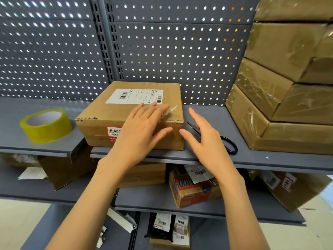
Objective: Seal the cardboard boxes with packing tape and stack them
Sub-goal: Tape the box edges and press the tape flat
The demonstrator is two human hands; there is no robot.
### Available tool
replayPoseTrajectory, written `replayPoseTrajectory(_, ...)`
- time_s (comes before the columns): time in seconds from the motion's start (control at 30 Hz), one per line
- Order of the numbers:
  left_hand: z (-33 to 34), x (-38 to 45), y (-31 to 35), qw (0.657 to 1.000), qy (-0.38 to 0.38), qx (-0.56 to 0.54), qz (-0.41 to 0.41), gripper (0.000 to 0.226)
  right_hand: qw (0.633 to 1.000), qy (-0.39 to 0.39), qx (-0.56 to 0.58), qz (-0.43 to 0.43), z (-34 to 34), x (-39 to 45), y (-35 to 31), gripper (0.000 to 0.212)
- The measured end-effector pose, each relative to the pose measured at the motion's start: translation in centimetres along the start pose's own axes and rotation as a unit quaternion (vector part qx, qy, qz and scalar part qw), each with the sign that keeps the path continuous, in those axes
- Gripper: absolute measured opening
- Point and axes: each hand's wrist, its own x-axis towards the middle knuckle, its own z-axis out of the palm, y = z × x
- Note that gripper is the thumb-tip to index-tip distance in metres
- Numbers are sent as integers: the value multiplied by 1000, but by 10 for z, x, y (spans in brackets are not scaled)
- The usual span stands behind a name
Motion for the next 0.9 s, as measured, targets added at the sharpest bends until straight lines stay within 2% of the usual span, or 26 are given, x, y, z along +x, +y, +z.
replayPoseTrajectory(0.2, -30, -9, -3, 992, 100, 24, -73, 32, 985, 68, -151, -43, -7, 6, -14, 45)
replayPoseTrajectory(0.43, -45, -38, -24, 976, 137, 58, -161, 28, 981, 54, -165, -81, -11, 9, -28, 38)
replayPoseTrajectory(0.6, -56, -59, -37, 961, 162, 67, -212, 28, 967, 82, -201, -131, 8, 19, -45, 31)
replayPoseTrajectory(0.9, -76, -91, -107, 953, 171, 88, -235, 27, 963, 53, -217, -152, 73, 38, -102, 29)
